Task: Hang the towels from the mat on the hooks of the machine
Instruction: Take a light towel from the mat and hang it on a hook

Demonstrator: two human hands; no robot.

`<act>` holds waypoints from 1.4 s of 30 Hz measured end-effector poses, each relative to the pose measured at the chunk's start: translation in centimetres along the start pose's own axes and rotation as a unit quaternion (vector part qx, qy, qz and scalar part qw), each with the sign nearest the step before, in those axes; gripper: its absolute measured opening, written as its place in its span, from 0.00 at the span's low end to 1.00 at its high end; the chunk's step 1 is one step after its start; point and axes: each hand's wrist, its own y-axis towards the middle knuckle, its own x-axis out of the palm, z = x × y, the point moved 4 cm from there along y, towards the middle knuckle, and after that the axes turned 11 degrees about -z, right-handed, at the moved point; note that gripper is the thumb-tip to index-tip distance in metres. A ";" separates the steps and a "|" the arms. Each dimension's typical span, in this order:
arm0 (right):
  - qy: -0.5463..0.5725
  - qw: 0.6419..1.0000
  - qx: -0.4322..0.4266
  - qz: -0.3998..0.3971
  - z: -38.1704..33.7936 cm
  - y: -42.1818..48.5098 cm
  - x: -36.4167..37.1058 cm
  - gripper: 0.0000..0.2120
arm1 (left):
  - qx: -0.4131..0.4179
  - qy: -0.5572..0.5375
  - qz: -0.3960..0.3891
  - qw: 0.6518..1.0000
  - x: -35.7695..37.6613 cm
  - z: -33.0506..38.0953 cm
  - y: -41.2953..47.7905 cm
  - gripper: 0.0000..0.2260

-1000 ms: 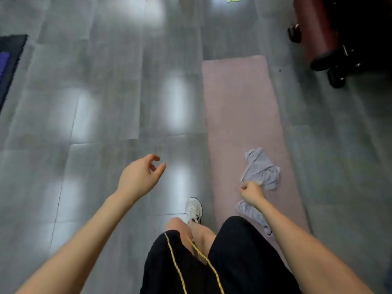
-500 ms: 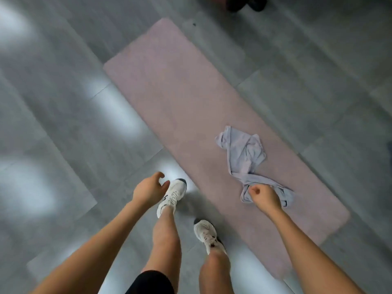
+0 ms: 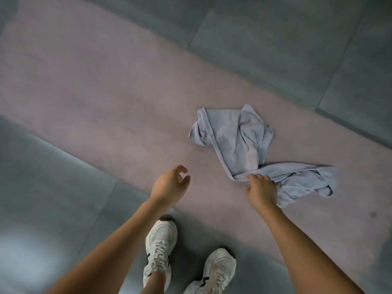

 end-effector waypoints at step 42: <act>0.304 0.909 -0.244 0.147 -0.1 -43.0 -39.3 0.13 | 0.522 0.181 -0.023 0.833 -22.4 32.1 -45.2 0.11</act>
